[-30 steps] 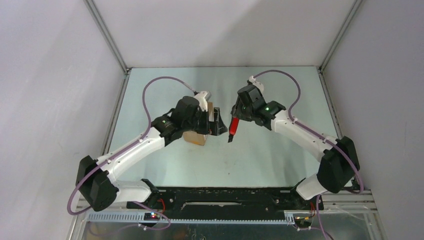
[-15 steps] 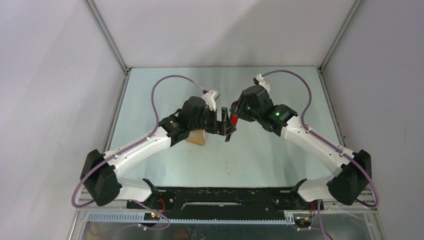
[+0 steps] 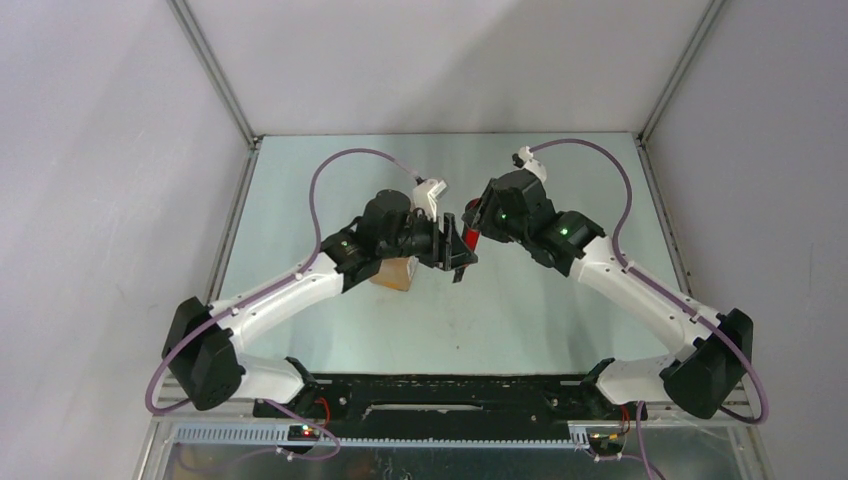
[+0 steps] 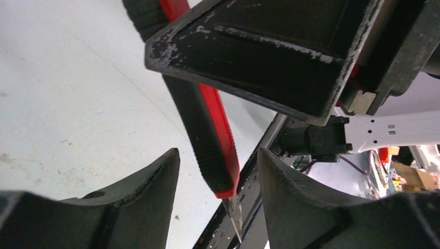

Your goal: Unpack the express box

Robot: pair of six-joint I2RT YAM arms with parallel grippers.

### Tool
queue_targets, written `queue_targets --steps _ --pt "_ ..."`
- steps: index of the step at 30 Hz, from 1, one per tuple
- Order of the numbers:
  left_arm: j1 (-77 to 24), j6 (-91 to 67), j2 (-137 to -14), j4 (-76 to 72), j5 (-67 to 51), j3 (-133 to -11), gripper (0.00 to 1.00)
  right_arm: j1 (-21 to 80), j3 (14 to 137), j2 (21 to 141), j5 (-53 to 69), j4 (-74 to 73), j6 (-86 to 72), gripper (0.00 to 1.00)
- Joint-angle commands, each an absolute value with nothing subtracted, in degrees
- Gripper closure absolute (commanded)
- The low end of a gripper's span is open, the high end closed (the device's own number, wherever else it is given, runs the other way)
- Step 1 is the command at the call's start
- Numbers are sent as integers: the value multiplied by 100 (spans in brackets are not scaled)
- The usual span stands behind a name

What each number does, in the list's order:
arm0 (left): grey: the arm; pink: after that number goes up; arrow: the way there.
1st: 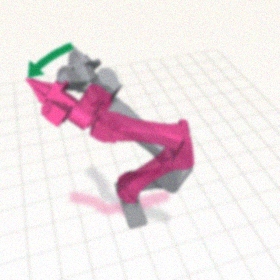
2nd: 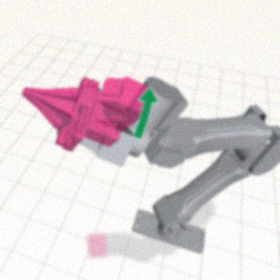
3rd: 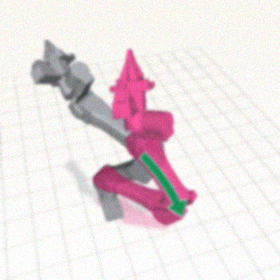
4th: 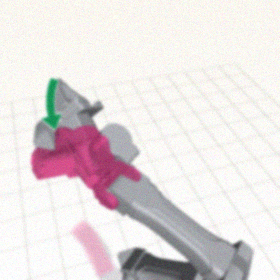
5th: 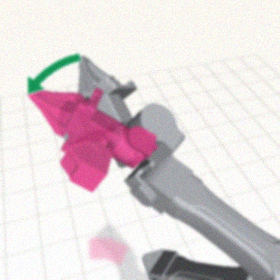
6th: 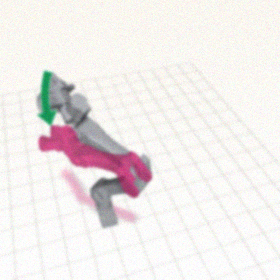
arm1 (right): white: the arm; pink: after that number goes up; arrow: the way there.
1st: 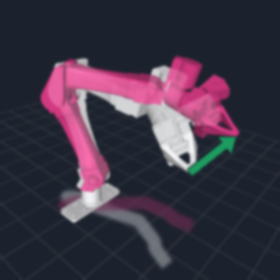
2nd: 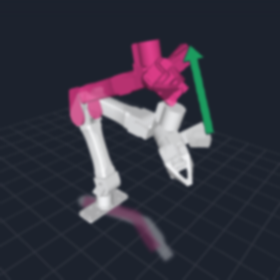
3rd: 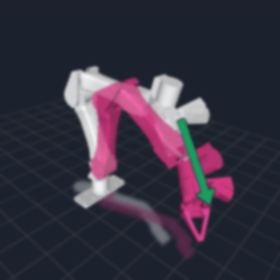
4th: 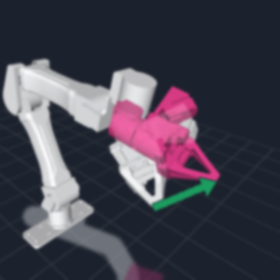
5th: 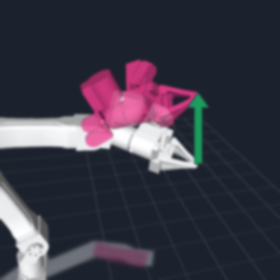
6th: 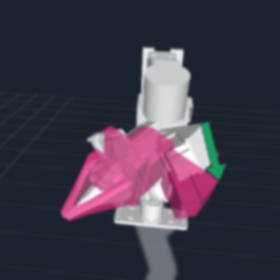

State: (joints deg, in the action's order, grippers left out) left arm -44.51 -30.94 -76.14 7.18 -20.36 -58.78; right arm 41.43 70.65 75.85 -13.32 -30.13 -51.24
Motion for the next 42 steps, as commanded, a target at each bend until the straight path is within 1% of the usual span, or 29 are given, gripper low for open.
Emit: queue_targets --steps 1,2,4,5,6,7,8,9,10,11,12,13,15,17,19,22,25,27,29,33,35,39,42 --pt "-4467 -3111 -7693 300 -2596 -5762 43 4193 7137 7351 -1438 -2893 -5005 100" --pt "-4465 -3139 -7705 288 -2624 -5766 48 4193 7143 7336 -1433 -2895 -4997 100" --pt "-4466 -3208 -7721 242 -2630 -5780 64 4192 7139 7301 -1431 -2888 -4975 100" --pt "-4465 -3228 -7725 253 -2596 -5808 75 4204 7137 7280 -1415 -2869 -4948 100" --pt "-4465 -3240 -7738 323 -2515 -5847 92 4208 7137 7259 -1394 -2847 -4922 100" --pt "-4465 -3194 -7747 408 -2442 -5887 99 4216 7140 7233 -1382 -2829 -4877 100" --pt "-4465 -3144 -7736 501 -2328 -5921 100 4221 7137 7196 -1354 -2820 -4834 93" --pt "-4465 -3038 -7711 617 -2181 -5961 100 4221 7138 7146 -1334 -2828 -4801 72" --pt "-4465 -2881 -7686 779 -2062 -6016 100 4219 7137 7084 -1295 -2848 -4773 54" --pt "-4465 -2614 -7657 958 -1868 -6077 100 4212 7137 7013 -1252 -2885 -4721 39" --pt "-4476 -2367 -7644 1197 -1634 -6175 100 4204 7137 6927 -1164 -2924 -4667 27" --pt "-4505 -2100 -7624 1411 -1296 -6255 100 4162 7141 6849 -1074 -2984 -4632 21" --pt "-4589 -1633 -7536 1771 -689 -6394 100 4068 7137 6621 -848 -3173 -4657 14" --pt "-4743 -1115 -7476 2048 227 -6513 100 3999 7139 6419 -772 -3359 -4658 10" --pt "-5024 -517 -7361 2068 1300 -6518 100 3928 7137 6259 -643 -3510 -4657 8" --pt "-5675 788 -7144 1275 3043 -6092 100 3785 7138 6141 -262 -3589 -4750 8" --pt "-6149 2127 -7029 37 4068 -5474 100 3728 7139 6085 139 -3512 -4914 9" --pt "-6429 3205 -6870 -1226 4337 -4858 100 3715 7140 6082 353 -3450 -5040 9" --pt "-6615 4256 -6754 -2401 4305 -4280 100 3676 7141 6058 532 -3385 -5167 9" --pt "-6706 5756 -6881 -3911 4352 -3642 100 3692 7137 5895 673 -3308 -5296 9" --pt "-6776 6481 -6972 -4943 4254 -3265 100 3709 7138 5854 780 -3329 -5323 9" --pt "-6847 7531 -7414 -6796 4309 -3018 100 3966 7140 5922 747 -3422 -5363 11" --pt "-6950 8135 -7725 -7751 4224 -2956 100 4111 7135 5994 669 -3477 -5334 12"
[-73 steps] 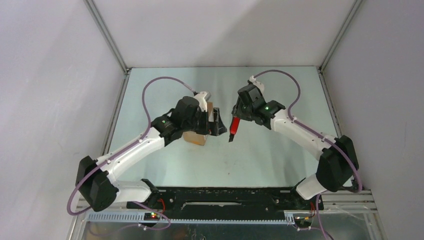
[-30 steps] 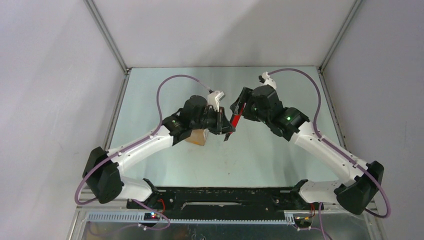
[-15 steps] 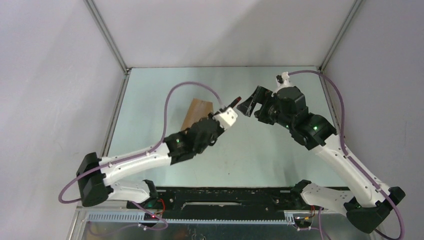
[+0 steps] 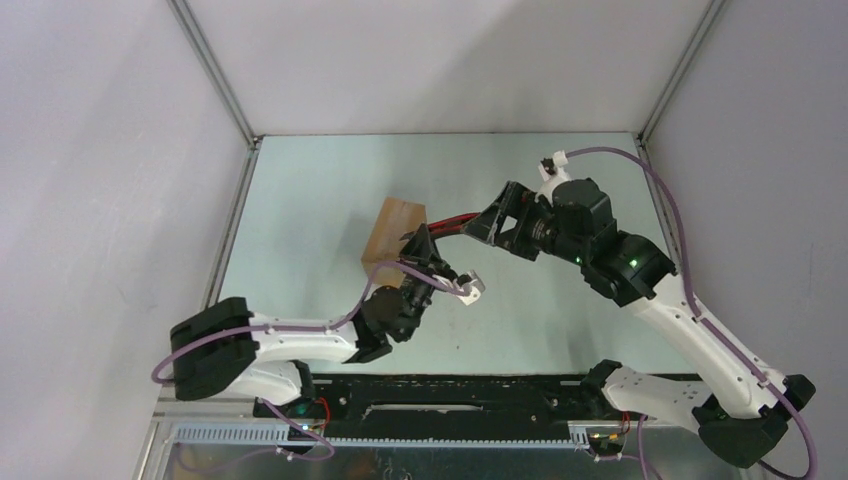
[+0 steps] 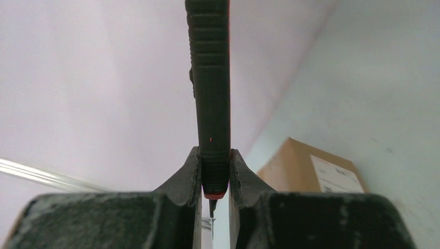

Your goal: Unpack the express box

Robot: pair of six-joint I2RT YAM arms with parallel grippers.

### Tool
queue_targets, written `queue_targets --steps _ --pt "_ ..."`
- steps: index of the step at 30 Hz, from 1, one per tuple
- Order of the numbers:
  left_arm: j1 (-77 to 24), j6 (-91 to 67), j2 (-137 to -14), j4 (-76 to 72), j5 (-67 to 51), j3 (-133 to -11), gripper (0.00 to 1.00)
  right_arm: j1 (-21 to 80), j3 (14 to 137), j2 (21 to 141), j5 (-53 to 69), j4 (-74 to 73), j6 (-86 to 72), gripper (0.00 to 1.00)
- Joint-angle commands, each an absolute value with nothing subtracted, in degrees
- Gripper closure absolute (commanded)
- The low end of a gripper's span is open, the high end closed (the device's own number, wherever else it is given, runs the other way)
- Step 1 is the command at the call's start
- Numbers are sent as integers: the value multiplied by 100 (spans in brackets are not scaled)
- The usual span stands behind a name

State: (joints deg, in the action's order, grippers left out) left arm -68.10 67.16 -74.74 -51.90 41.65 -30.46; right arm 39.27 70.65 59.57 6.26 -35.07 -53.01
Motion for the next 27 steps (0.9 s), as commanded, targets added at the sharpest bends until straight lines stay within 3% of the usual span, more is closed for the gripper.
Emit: queue_targets --steps 1,6,13,18,21,23,25,26,27 --pt "-6997 8293 -7797 -8022 4126 -2935 100 4115 7132 6021 673 -3478 -5316 12" --pt "-7233 8710 -8004 -8621 3789 -2759 100 4126 7128 6063 905 -3233 -5215 17" --pt "-7338 8748 -7858 -8761 3506 -2523 100 4175 7128 6115 1024 -3109 -5136 36" --pt "-7346 8644 -7778 -8715 3500 -2480 100 4211 7050 6135 1103 -2985 -5162 60" --pt "-7365 8493 -7685 -8617 3551 -2462 96 4210 7014 6147 1124 -2956 -5170 84" --pt "-7388 8287 -7537 -8460 3608 -2445 86 4204 7008 6152 1073 -2972 -5148 100" --pt "-7393 8021 -7314 -8109 3681 -2414 69 4196 7011 6131 971 -2973 -5098 100" --pt "-7398 7842 -7156 -7794 3727 -2409 58 4174 7007 6116 916 -2967 -5071 100" --pt "-7395 7481 -6923 -7428 3816 -2438 38 4163 7006 6093 855 -2967 -5041 100"
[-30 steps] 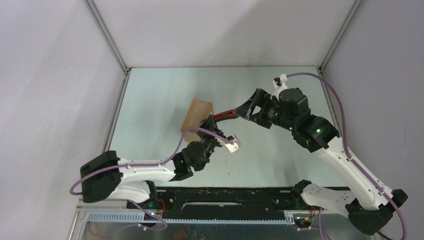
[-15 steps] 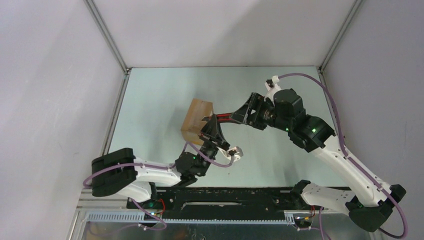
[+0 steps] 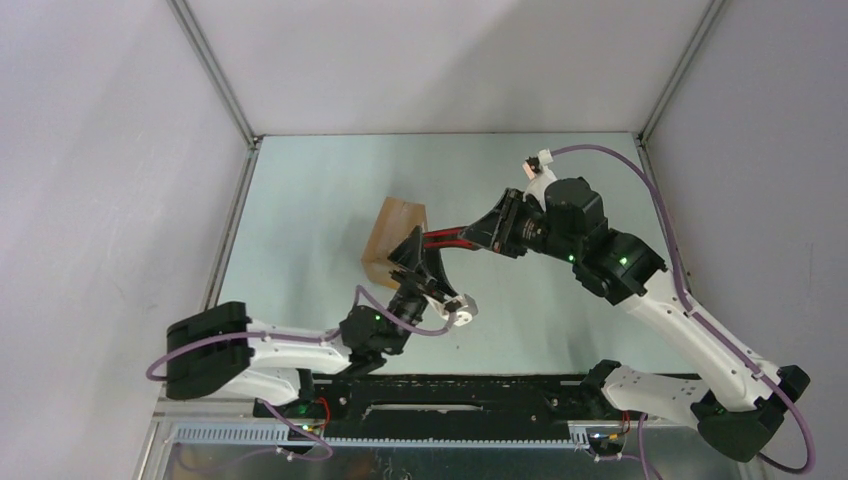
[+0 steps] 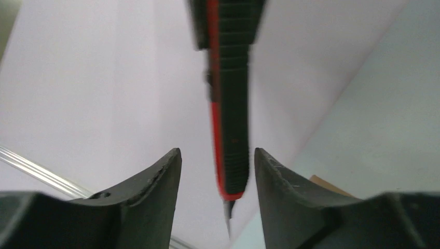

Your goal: Unpack the express box

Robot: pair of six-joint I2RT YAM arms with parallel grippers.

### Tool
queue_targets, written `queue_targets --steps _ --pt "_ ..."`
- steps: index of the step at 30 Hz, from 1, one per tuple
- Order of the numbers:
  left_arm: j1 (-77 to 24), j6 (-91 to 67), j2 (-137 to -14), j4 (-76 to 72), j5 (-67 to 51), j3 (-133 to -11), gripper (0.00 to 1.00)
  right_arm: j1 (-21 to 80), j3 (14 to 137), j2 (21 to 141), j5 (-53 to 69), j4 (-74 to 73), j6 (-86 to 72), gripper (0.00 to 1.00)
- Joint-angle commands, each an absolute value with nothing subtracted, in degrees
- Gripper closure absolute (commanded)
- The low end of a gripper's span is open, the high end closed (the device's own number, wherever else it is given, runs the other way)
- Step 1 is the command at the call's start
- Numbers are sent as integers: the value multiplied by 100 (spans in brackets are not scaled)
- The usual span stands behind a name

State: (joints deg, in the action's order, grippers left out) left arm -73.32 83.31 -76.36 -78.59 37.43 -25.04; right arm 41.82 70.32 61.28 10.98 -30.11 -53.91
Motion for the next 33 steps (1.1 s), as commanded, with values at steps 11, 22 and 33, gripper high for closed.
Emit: queue_targets --steps 11,22,33 --pt "-6675 2441 -4454 -194 2057 -4167 0 3292 7016 5978 1439 -2836 -4204 100" --pt "-3933 -399 -4816 1165 -3706 -5179 2 3180 7018 5761 3210 -2810 -2949 100" --pt "-3760 -1087 -5174 716 -5350 -5295 4 3293 7018 5655 4324 -3101 -2352 100"
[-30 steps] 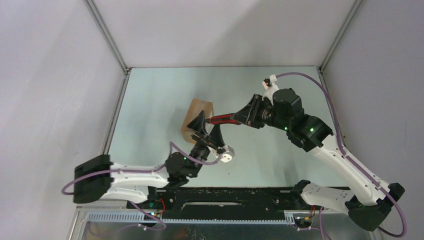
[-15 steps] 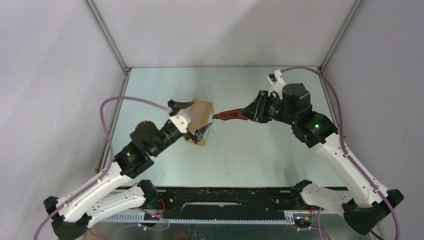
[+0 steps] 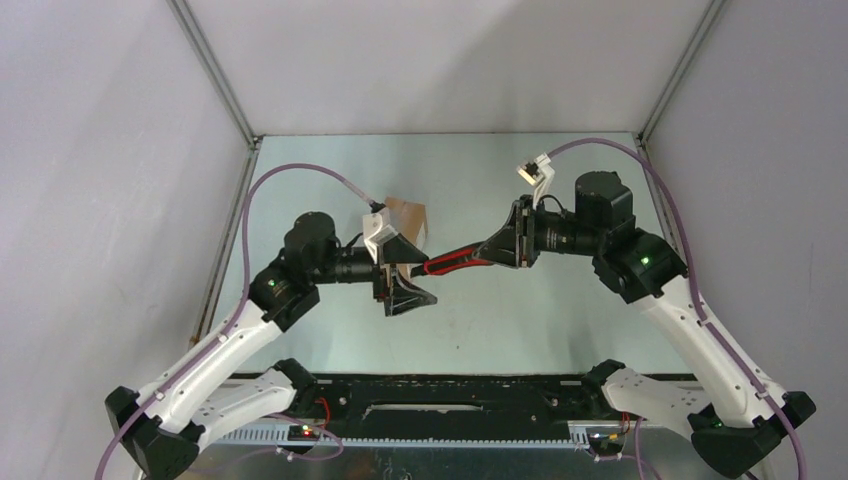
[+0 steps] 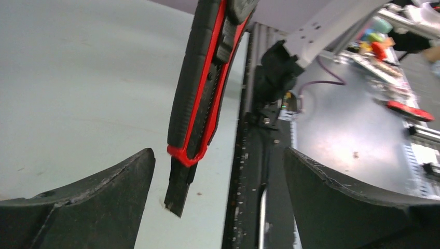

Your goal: Unpack the express box

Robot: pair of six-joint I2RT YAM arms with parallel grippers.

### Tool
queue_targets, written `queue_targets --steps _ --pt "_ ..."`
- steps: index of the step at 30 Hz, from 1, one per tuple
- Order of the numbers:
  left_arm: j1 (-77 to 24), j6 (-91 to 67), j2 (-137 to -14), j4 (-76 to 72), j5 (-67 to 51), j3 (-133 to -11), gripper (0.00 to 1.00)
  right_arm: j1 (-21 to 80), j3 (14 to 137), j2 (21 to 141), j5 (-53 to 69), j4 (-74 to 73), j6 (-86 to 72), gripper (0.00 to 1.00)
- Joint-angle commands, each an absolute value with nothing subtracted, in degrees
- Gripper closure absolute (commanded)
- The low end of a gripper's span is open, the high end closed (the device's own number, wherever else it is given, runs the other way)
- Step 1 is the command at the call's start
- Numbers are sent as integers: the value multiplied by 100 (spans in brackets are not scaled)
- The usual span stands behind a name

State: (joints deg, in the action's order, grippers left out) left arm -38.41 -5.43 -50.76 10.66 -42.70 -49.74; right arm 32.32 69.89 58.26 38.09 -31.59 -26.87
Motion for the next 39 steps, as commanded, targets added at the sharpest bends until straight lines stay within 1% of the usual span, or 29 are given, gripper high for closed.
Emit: queue_targets --steps 1,5,8,11,15,18,19,20,21,22,24,25,26,27,28,29,30,32,34,36,39 --pt "-3762 -1143 -5235 696 -5496 -5309 6 3314 7014 5637 4351 -3103 -2333 100" --pt "-3751 -1239 -5510 891 -5890 -5458 14 3340 7016 5561 4479 -3045 -2305 100" --pt "-3742 -1294 -5601 982 -5987 -5531 16 3368 7014 5496 4645 -3048 -2246 100" --pt "-3730 -1550 -5636 709 -6096 -5496 21 3483 7020 5438 4719 -3083 -2119 100" --pt "-3731 -1992 -5657 193 -6263 -5384 31 3516 7014 5432 4633 -3127 -2087 100" --pt "-3729 -2267 -5704 -100 -6359 -5342 44 3517 7017 5442 4578 -3072 -2102 100" --pt "-3728 -2304 -5735 -145 -6399 -5342 53 3516 7014 5445 4534 -3035 -2135 100" --pt "-3734 -2322 -5768 -133 -6426 -5337 57 3511 7016 5449 4528 -2982 -2166 100" --pt "-3735 -2347 -5792 -125 -6466 -5336 64 3487 7014 5445 4526 -2927 -2207 100" --pt "-3740 -2368 -5812 -124 -6505 -5338 72 3467 7015 5441 4508 -2867 -2264 100" --pt "-3752 -2443 -5827 -189 -6539 -5326 83 3431 7019 5445 4405 -2761 -2386 100" --pt "-3766 -2511 -5827 -280 -6531 -5307 93 3423 7017 5449 4335 -2701 -2453 100" --pt "-3782 -2610 -5813 -436 -6477 -5291 99 3419 7014 5456 4188 -2659 -2525 89" --pt "-3799 -2794 -5779 -733 -6349 -5229 100 3444 7019 5464 3994 -2604 -2611 56" --pt "-3811 -3093 -5738 -1188 -6101 -5097 100 3483 7014 5466 3764 -2558 -2696 38" --pt "-3812 -3476 -5704 -1758 -5852 -4882 100 3538 7014 5448 3441 -2529 -2784 25" --pt "-3820 -3914 -5700 -2318 -5663 -4746 100 3594 7009 5434 3178 -2487 -2865 17" --pt "-3868 -4649 -5806 -3211 -5157 -4606 100 3761 7009 5440 2623 -2330 -3053 9" --pt "-3950 -5225 -5939 -3835 -4788 -4566 100 3910 6837 5412 2211 -1915 -3428 9" --pt "-4093 -5500 -6019 -4186 -4480 -4542 100 4021 6582 5372 1923 -1494 -3729 13" --pt "-4235 -5440 -6031 -3975 -3984 -4608 100 4266 6325 5377 1614 -1006 -3961 21"
